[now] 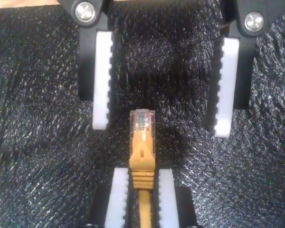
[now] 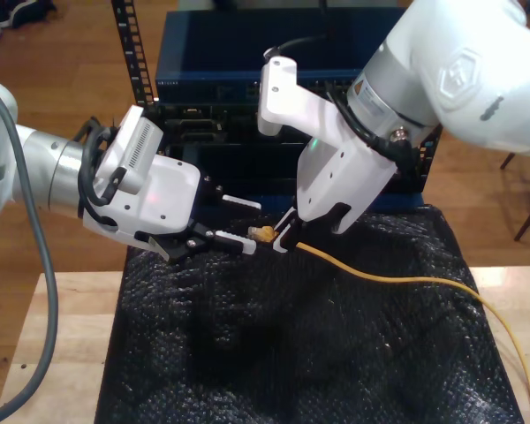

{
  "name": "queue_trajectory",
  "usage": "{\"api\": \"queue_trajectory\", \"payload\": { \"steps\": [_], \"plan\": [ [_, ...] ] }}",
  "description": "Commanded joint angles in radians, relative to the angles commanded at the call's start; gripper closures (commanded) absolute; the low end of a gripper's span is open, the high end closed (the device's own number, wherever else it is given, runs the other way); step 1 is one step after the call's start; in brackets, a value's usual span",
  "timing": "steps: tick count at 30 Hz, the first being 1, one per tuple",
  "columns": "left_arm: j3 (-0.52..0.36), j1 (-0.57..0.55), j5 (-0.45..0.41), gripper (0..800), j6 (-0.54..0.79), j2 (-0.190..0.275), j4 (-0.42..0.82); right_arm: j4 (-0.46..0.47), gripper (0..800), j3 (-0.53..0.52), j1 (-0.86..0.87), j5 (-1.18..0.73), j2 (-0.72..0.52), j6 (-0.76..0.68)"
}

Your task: Grab the cable and plug it in

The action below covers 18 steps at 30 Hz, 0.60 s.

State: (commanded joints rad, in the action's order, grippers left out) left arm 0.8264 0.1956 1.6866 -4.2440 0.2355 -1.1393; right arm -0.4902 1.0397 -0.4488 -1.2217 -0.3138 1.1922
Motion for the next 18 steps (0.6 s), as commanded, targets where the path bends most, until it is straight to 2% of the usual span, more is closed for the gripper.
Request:
{"api": "queue_trajectory", "payload": {
  "steps": [18],
  "plan": [
    [-0.006,0.0,0.006,474,0.002,0.0,0.0,0.0,794,0.002,0.0,0.002,-0.002,0.0]
  ]
}}
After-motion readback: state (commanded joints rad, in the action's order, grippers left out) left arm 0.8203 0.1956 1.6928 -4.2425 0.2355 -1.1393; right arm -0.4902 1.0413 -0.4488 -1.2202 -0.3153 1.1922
